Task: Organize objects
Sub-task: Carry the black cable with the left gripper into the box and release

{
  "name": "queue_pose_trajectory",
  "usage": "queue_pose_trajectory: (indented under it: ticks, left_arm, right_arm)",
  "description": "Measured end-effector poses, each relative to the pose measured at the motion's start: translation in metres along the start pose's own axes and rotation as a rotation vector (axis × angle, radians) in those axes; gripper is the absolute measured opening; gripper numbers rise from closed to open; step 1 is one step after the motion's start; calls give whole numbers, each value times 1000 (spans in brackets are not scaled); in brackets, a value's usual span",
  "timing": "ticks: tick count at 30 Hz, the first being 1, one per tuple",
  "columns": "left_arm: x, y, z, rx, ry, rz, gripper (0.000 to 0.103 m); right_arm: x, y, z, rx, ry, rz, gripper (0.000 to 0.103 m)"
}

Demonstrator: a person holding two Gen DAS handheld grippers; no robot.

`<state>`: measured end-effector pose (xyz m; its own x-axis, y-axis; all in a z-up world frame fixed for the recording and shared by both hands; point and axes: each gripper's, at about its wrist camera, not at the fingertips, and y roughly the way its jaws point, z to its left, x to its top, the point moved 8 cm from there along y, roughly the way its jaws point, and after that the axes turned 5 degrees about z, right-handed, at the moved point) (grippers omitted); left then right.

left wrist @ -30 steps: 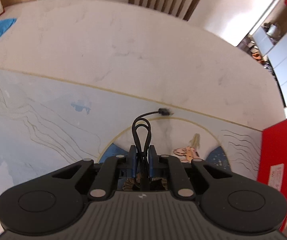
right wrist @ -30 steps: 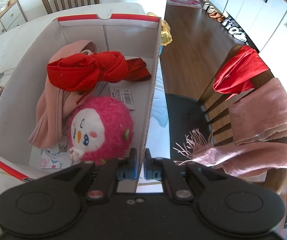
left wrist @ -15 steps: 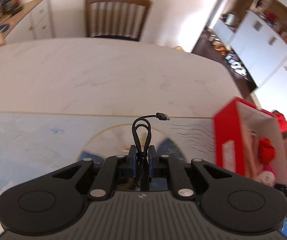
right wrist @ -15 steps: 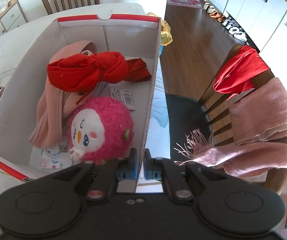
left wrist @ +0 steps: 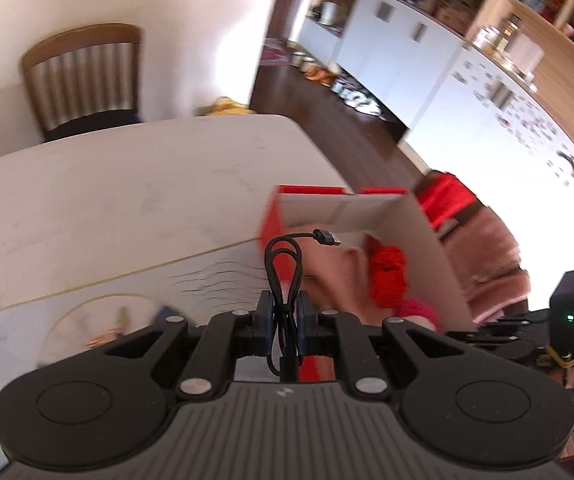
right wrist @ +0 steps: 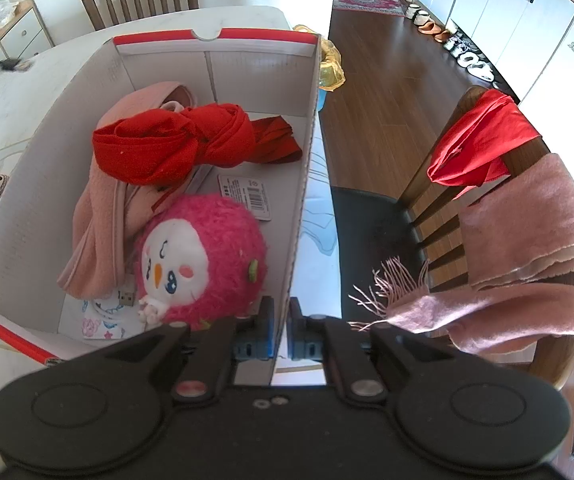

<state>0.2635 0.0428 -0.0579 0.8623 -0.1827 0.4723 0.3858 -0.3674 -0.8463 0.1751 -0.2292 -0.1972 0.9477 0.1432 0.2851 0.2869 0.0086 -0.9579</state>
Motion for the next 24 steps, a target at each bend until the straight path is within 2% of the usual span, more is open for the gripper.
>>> queue_pose_trajectory:
  ticks: [10,15,24]
  left_arm:
    - [19,61,-69,34,132,42,10]
    - [30,93,-84,67,155,51,11]
    - [41,144,-86,156,212,88,11]
  right_arm:
    - [1,1,0,4,6,-2,5]
    - [1,1,1,2,1,-4,5]
    - [1,1,1,3,-6,-5,6]
